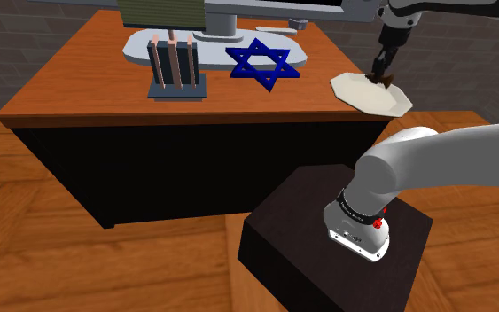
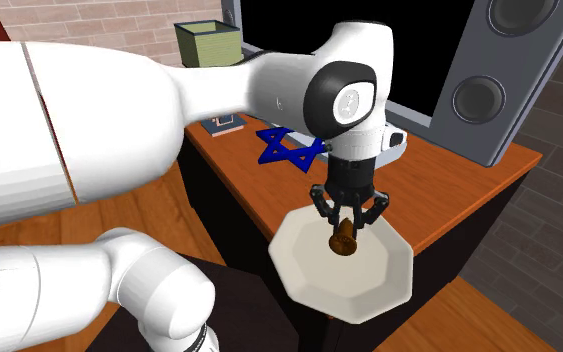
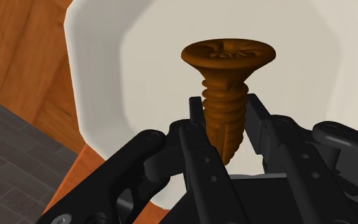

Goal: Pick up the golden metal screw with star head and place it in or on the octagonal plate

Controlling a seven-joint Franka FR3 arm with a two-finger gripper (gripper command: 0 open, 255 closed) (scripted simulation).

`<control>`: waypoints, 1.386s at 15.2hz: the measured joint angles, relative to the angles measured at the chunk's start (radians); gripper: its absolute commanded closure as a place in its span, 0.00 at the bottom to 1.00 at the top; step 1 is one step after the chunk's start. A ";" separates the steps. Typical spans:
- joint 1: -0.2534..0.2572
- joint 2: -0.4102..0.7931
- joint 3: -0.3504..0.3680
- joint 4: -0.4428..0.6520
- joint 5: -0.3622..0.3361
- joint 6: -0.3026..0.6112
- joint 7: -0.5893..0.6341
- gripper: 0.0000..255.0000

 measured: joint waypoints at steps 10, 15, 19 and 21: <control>-0.007 0.005 -0.030 -0.080 -0.026 0.085 0.015 1.00; -0.007 0.005 -0.031 -0.080 -0.026 0.085 0.016 0.00; -0.007 0.005 -0.031 -0.080 -0.026 0.085 0.016 0.00; -0.001 0.003 -0.013 -0.045 -0.011 0.048 0.014 0.00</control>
